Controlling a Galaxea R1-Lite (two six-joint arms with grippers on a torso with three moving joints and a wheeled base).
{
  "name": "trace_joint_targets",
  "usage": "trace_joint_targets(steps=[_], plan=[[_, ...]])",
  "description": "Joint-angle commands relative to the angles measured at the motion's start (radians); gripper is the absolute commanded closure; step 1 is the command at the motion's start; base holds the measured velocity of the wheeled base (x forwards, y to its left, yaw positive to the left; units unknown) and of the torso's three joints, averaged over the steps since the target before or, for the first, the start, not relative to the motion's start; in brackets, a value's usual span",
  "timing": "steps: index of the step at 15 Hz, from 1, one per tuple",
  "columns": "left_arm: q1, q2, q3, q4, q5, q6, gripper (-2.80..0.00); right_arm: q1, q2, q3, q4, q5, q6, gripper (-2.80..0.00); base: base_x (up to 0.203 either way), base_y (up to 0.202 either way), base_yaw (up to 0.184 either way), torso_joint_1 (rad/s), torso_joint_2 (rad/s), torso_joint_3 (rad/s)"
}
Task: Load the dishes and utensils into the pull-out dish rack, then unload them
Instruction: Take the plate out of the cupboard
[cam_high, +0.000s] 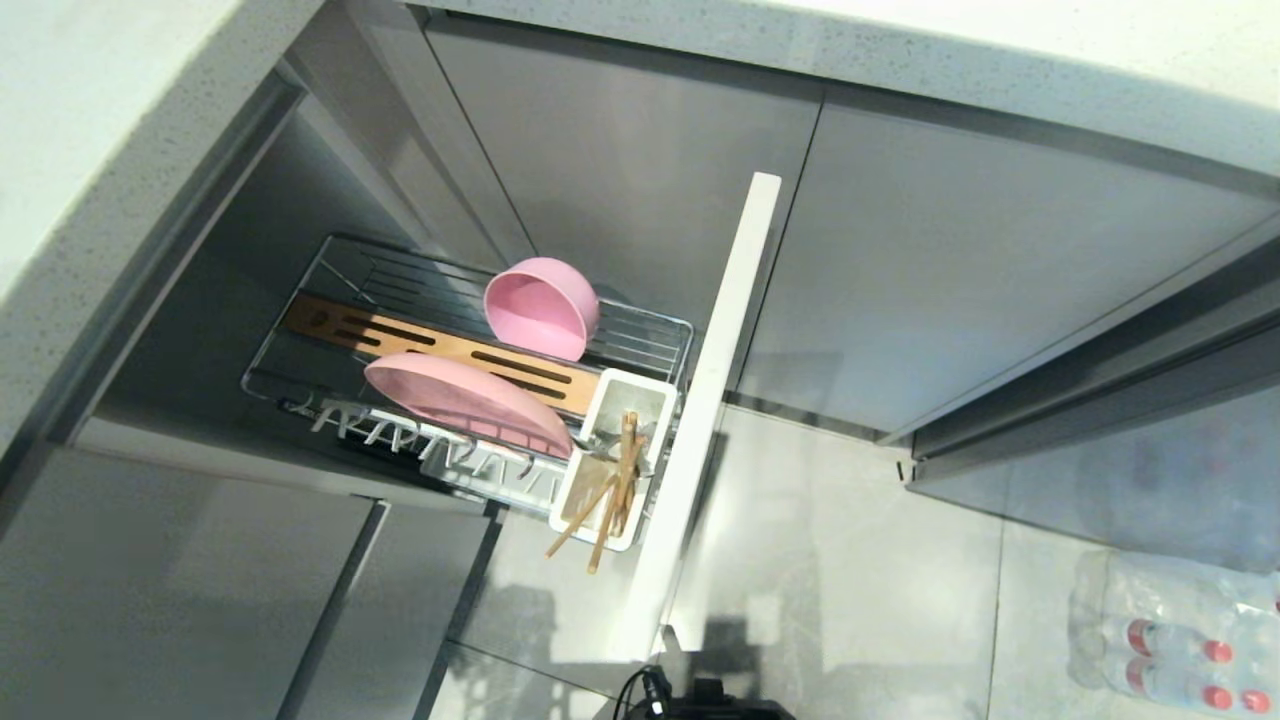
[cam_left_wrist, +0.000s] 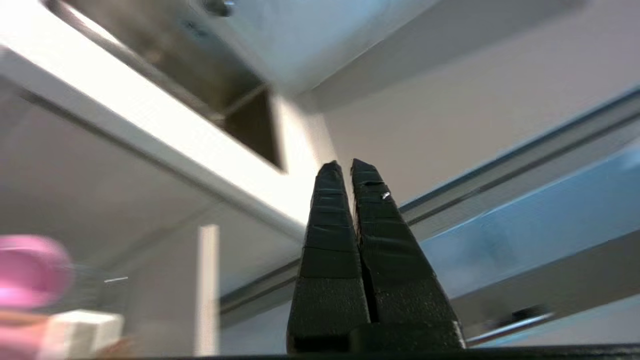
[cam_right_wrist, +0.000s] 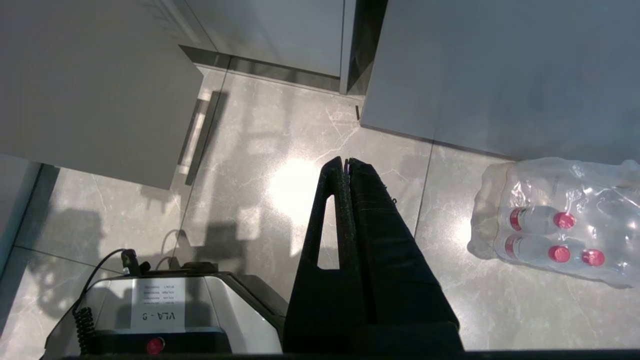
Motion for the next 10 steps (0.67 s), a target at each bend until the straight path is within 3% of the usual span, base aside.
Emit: trace_joint_targets(steps=[1,5,7,8,10], plan=[[0.111,-0.064,-0.058,0.138,-0.051,0.074,0.0,0.0,0.0,0.0,-0.001,0.001,0.0,0.0,0.0,0.0,0.0,0.0,0.0,0.0],[0.262,-0.197,-0.191,0.565,-0.091,0.385,0.0,0.0,0.0,0.0,-0.001,0.0,0.0,0.0,0.0,0.0,0.0,0.0,0.0,0.0],[0.292,-0.287,-0.187,0.656,-0.087,0.481,0.0,0.0,0.001,0.0,-0.001,0.001,0.0,0.0,0.0,0.0,0.0,0.0,0.0,0.0],[0.301,-0.306,-0.195,0.73,-0.055,0.527,0.0,0.0,0.0,0.0,-0.001,0.001,0.0,0.0,0.0,0.0,0.0,0.0,0.0,0.0],[0.307,-0.306,-0.181,0.77,0.044,0.556,0.0,0.0,0.0,0.0,-0.001,-0.001,0.0,0.0,0.0,0.0,0.0,0.0,0.0,0.0]])
